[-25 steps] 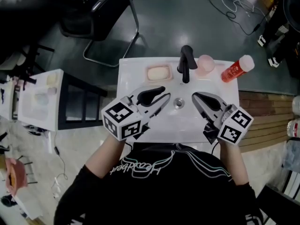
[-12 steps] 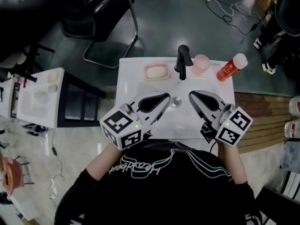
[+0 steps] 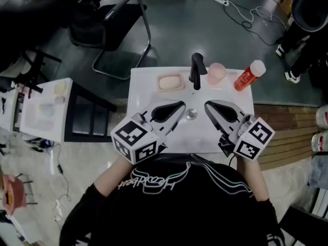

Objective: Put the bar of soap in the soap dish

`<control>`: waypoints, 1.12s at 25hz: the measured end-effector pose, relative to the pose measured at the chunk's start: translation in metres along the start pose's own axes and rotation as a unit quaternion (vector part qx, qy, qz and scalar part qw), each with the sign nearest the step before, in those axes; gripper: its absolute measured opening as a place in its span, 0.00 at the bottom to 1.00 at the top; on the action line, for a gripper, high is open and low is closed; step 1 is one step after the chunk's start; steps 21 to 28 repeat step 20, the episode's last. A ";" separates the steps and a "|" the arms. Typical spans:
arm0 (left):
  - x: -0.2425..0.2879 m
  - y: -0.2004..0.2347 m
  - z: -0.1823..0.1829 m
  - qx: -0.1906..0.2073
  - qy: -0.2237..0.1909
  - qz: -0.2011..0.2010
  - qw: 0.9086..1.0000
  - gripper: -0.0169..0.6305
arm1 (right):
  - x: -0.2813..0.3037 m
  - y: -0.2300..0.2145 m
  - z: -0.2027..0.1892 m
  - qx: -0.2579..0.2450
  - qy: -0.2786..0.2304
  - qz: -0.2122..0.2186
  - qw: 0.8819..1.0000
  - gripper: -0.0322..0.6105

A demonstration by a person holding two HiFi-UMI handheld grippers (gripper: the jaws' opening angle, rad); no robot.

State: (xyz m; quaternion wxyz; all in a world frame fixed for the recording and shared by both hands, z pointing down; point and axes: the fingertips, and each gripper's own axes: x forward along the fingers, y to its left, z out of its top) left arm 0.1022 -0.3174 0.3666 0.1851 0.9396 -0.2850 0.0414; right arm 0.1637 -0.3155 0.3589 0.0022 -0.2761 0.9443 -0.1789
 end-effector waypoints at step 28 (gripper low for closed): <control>0.003 0.013 -0.016 -0.017 0.014 0.013 1.000 0.08 | 0.008 -0.008 -0.014 0.013 0.013 -0.001 1.000 0.09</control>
